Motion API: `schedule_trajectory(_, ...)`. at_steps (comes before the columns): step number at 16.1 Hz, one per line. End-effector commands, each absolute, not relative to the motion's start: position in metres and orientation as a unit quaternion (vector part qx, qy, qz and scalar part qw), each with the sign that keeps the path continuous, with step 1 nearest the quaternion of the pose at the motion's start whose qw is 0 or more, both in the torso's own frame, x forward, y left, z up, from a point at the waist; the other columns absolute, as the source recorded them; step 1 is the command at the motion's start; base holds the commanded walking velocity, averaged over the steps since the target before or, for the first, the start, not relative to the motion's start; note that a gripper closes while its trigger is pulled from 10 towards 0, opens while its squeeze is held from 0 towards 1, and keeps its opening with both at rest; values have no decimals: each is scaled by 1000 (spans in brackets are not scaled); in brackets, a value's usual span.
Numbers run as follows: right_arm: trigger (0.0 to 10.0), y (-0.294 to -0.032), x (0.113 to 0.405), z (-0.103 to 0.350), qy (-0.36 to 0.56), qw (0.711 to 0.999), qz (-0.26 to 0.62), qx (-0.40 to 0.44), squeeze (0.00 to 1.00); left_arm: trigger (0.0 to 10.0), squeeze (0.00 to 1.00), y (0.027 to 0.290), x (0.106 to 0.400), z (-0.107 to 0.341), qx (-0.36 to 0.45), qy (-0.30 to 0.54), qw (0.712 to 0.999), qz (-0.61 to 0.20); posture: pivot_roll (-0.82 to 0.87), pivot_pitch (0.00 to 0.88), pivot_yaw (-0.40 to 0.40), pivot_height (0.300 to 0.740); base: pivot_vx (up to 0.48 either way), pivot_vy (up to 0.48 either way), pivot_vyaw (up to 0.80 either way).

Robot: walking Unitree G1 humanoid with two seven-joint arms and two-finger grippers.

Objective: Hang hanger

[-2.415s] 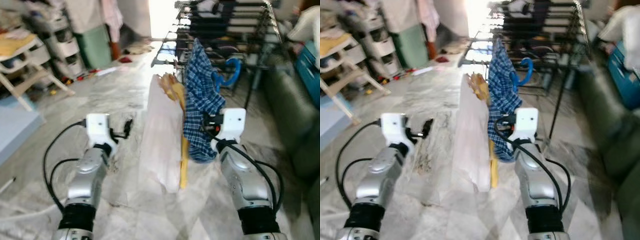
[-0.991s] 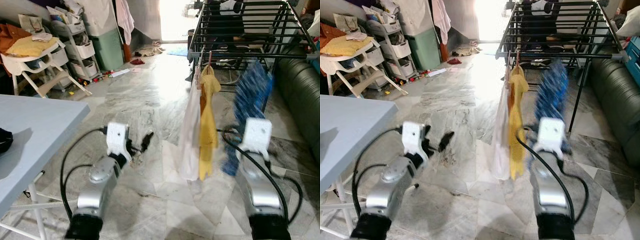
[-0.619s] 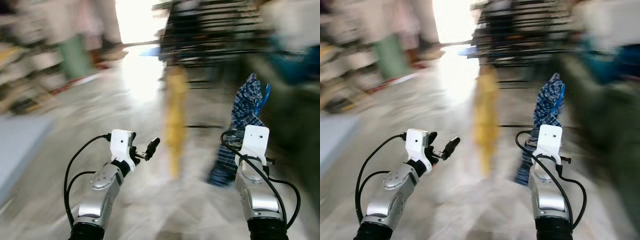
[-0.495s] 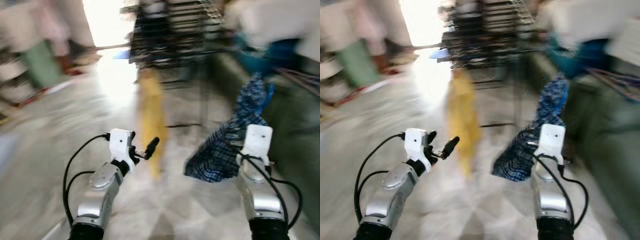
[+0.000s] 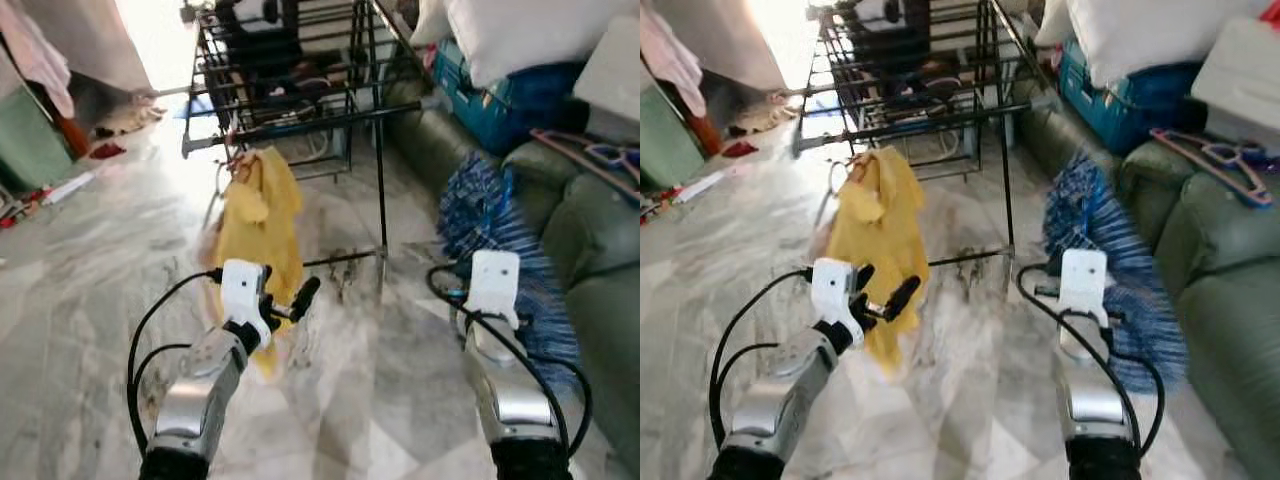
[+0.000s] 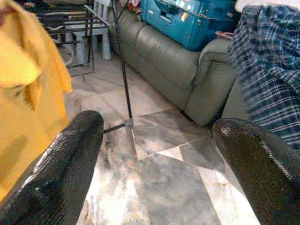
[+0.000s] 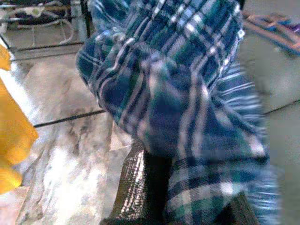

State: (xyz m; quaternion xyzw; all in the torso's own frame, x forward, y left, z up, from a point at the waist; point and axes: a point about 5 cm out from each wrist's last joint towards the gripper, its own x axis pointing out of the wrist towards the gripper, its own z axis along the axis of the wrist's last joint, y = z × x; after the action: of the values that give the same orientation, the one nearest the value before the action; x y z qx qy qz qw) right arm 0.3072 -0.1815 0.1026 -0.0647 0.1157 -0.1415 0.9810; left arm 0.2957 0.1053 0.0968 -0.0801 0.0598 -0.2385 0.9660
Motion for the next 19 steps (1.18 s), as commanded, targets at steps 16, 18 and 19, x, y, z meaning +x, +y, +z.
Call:
schedule_trajectory(16, 10000, -153, 303, 115, 63, 998, -26, -2, 0, 10000, 0, 144, 302, 93, -49, 49, 996, -58, -143, 35, 87, 740, 36, 0, 247)
schedule_trajectory(18, 10000, -150, 304, 117, 57, 998, -19, 1, 0, 10000, 0, 142, 302, 94, -51, 44, 996, -62, -140, 33, 86, 740, 379, 0, 0)
schedule_trajectory(19, 10000, -149, 305, 118, 50, 999, -13, 8, 0, 10000, 0, 140, 304, 96, -48, 41, 996, -59, -140, 32, 86, 740, 412, 0, 0)
